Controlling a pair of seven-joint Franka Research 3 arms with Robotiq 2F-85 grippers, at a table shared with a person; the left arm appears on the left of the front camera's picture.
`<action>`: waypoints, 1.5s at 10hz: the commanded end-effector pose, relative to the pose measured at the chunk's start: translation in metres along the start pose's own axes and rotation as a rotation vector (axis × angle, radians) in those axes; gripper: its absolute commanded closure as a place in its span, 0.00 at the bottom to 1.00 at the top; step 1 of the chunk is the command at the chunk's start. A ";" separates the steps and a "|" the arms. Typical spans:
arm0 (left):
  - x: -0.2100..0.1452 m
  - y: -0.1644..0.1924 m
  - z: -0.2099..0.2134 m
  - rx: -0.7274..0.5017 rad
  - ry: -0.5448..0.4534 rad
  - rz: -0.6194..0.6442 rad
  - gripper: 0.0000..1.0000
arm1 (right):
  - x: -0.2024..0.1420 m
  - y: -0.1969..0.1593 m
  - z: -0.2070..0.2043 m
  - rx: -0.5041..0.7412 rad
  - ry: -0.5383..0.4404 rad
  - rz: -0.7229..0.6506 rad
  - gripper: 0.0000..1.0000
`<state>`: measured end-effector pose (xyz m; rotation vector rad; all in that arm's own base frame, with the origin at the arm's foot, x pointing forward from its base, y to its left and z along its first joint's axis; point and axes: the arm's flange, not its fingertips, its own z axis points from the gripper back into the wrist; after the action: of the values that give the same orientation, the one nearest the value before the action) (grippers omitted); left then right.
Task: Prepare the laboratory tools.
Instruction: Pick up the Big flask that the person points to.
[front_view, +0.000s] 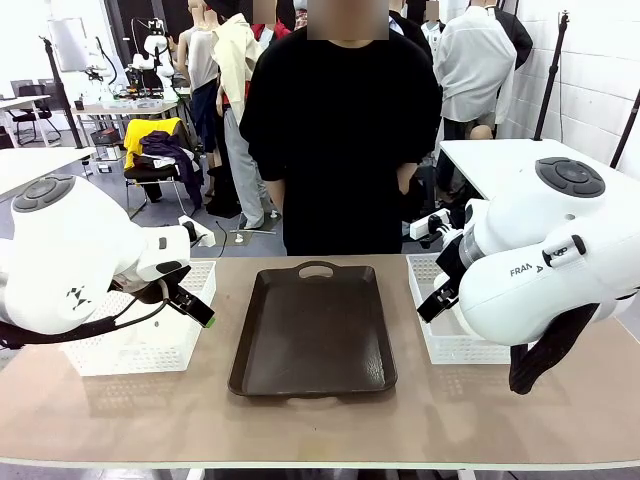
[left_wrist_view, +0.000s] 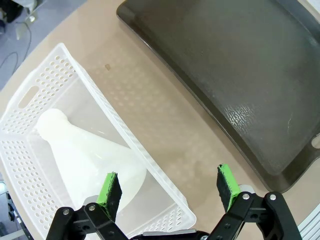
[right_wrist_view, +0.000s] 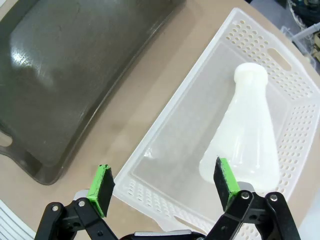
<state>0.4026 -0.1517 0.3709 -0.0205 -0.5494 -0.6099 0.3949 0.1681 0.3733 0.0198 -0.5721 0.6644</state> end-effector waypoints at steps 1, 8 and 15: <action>0.000 0.001 0.000 0.000 0.000 0.002 0.00 | 0.000 0.000 0.000 0.000 0.000 -0.001 0.00; -0.009 0.042 0.072 -0.237 -0.094 0.070 0.00 | -0.044 -0.041 0.056 0.250 -0.148 -0.057 0.00; -0.045 0.090 0.119 -0.455 -0.195 -0.087 0.00 | -0.133 -0.101 0.101 0.419 -0.358 -0.219 0.00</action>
<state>0.3655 -0.0342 0.4651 -0.5013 -0.5946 -0.7813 0.3862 -0.0070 0.4426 0.5617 -0.7101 0.5416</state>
